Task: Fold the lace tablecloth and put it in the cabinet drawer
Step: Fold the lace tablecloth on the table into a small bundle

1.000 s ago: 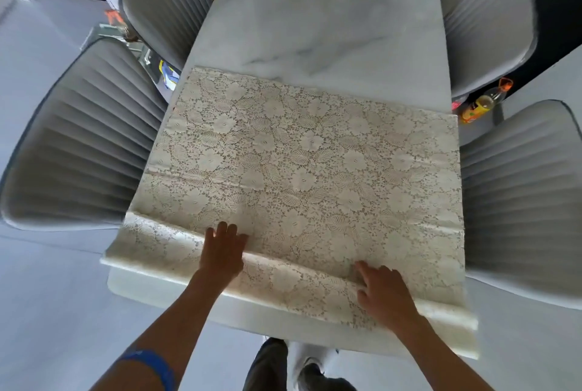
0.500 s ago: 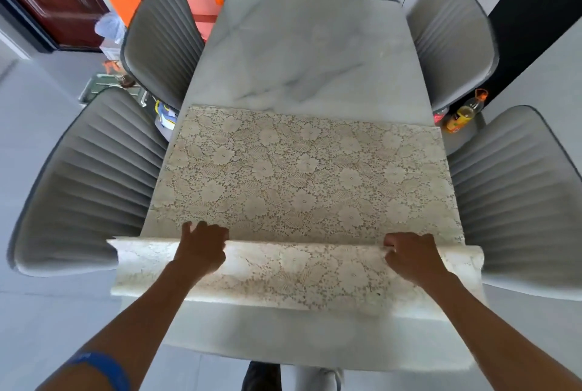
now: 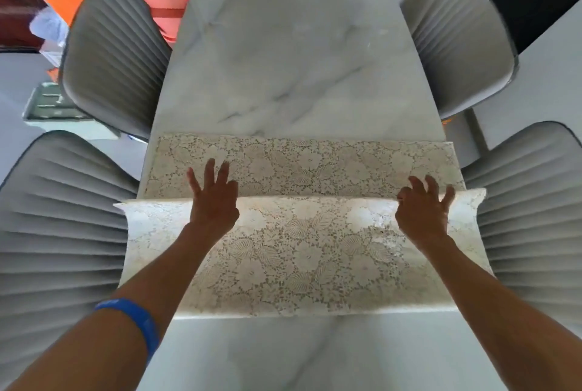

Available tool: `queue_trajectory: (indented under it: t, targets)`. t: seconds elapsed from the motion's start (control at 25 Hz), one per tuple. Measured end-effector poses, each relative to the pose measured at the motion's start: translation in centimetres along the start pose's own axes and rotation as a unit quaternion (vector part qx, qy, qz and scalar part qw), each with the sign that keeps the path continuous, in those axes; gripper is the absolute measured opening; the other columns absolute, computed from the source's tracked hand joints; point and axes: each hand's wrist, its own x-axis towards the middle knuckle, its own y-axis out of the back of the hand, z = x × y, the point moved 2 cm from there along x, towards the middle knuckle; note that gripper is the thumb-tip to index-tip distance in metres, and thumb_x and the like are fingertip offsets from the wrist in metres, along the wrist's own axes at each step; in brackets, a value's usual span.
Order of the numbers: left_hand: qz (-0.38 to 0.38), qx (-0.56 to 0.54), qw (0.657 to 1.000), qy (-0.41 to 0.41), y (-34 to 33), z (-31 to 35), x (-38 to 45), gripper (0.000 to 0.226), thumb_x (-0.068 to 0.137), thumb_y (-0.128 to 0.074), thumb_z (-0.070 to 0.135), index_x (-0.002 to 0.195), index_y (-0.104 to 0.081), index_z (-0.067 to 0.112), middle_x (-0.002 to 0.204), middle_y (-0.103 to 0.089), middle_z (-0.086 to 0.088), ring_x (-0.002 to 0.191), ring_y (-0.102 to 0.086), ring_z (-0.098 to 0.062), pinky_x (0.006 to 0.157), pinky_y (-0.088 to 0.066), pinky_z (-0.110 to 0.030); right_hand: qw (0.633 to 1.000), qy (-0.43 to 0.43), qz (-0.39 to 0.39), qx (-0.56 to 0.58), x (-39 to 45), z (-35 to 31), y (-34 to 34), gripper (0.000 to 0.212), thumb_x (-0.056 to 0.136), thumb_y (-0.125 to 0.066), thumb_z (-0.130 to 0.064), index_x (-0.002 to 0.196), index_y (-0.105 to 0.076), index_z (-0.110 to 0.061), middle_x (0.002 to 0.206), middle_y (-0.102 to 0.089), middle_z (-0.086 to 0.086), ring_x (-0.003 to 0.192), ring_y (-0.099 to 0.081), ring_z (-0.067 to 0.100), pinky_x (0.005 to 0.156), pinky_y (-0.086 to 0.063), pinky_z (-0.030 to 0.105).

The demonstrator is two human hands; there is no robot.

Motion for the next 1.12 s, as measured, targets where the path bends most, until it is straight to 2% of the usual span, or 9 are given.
queue_trajectory:
  t: [0.12, 0.28, 0.48, 0.64, 0.76, 0.88, 0.96, 1.04, 1.12]
  targets:
    - [0.013, 0.007, 1.0, -0.006, -0.5, -0.1, 3.8, 0.018, 0.078, -0.051, 0.003, 0.093, -0.055, 0.012, 0.16, -0.019, -0.012, 0.149, 0.001, -0.04, 0.111, 0.008, -0.07, 1.0, -0.015, 0.022, 0.01, 2.7, -0.1, -0.3, 0.019, 0.089, -0.052, -0.014, 0.103, -0.065, -0.012, 0.147, -0.041, 0.006, 0.144, -0.02, 0.032, 0.114, -0.009, 0.064]
    - [0.029, 0.014, 0.999, 0.018, -0.5, 0.0, 8.4, 0.014, 0.083, -0.05, 0.003, 0.094, -0.055, 0.01, 0.159, -0.022, -0.015, 0.148, 0.0, -0.041, 0.112, 0.004, -0.071, 0.999, -0.014, 0.041, 0.032, 7.7, -0.1, 0.2, 0.012, 0.088, -0.055, -0.011, 0.095, -0.064, -0.008, 0.144, -0.043, 0.008, 0.143, -0.022, 0.033, 0.114, -0.009, 0.066]
    - [0.043, 0.021, 0.998, 0.029, -0.1, -0.3, 13.6, 0.014, 0.082, -0.053, 0.005, 0.094, -0.058, 0.009, 0.157, -0.024, -0.016, 0.148, 0.0, -0.041, 0.111, 0.004, -0.073, 0.998, 0.01, 0.064, 0.026, 13.0, -0.3, -0.2, 0.015, 0.087, -0.054, -0.009, 0.101, -0.061, -0.01, 0.144, -0.041, 0.008, 0.144, -0.019, 0.033, 0.115, -0.005, 0.066]
    - [0.009, 0.035, 0.999, 0.041, -0.2, -0.2, 16.6, 0.023, 0.083, -0.055, 0.008, 0.105, -0.058, 0.01, 0.156, -0.022, -0.014, 0.147, 0.001, -0.039, 0.111, 0.001, -0.073, 0.998, 0.006, 0.065, 0.004, 15.8, -0.8, -0.5, 0.022, 0.088, -0.053, -0.01, 0.109, -0.061, -0.012, 0.146, -0.039, 0.008, 0.145, -0.017, 0.033, 0.115, -0.004, 0.065]
    - [0.005, 0.009, 0.999, 0.052, -0.4, 0.0, 18.1, 0.03, 0.085, -0.054, 0.009, 0.115, -0.055, 0.01, 0.158, -0.018, -0.013, 0.148, 0.002, -0.037, 0.112, 0.002, -0.072, 0.997, -0.013, 0.065, 0.029, 16.9, -1.2, -0.9, 0.027, 0.091, -0.05, -0.014, 0.118, -0.057, -0.011, 0.15, -0.034, 0.009, 0.145, -0.016, 0.033, 0.115, -0.008, 0.066]
    - [0.034, -0.064, 0.994, 0.082, -1.9, 2.0, 16.3, 0.05, 0.097, -0.042, 0.029, 0.142, -0.032, 0.012, 0.163, -0.004, -0.012, 0.15, 0.002, -0.035, 0.115, 0.004, -0.064, 0.987, -0.038, 0.084, 0.133, 14.4, -3.1, -1.5, 0.055, 0.096, -0.044, -0.031, 0.147, -0.028, -0.018, 0.163, -0.011, 0.008, 0.148, -0.009, 0.034, 0.116, -0.008, 0.064]
    - [0.042, -0.138, 0.987, 0.073, -4.3, 4.9, 11.8, 0.061, 0.1, -0.029, 0.045, 0.153, -0.013, 0.019, 0.164, 0.002, -0.01, 0.15, 0.003, -0.032, 0.117, 0.003, -0.06, 0.972, -0.012, 0.097, 0.215, 10.0, -6.3, -2.5, 0.064, 0.098, -0.039, -0.04, 0.153, -0.012, -0.024, 0.164, -0.002, 0.005, 0.15, -0.006, 0.033, 0.117, -0.007, 0.061]
    - [0.022, -0.184, 0.982, 0.048, -6.8, 7.6, 6.5, 0.063, 0.099, -0.022, 0.049, 0.155, -0.006, 0.024, 0.164, 0.003, -0.008, 0.15, 0.003, -0.03, 0.118, -0.001, -0.061, 0.963, 0.017, 0.075, 0.259, 4.9, -9.5, -4.0, 0.066, 0.098, -0.034, -0.046, 0.155, -0.007, -0.028, 0.165, 0.0, 0.002, 0.15, -0.003, 0.031, 0.118, -0.006, 0.059]
    - [0.008, -0.176, 0.983, 0.042, -9.3, 8.4, 3.1, 0.064, 0.098, -0.018, 0.052, 0.155, -0.004, 0.026, 0.164, 0.003, -0.008, 0.151, 0.003, -0.03, 0.119, -0.005, -0.06, 0.968, 0.046, 0.041, 0.242, 1.1, -11.8, -6.3, 0.065, 0.099, -0.029, -0.05, 0.155, -0.006, -0.028, 0.165, 0.001, 0.004, 0.151, 0.0, 0.031, 0.118, -0.007, 0.061]
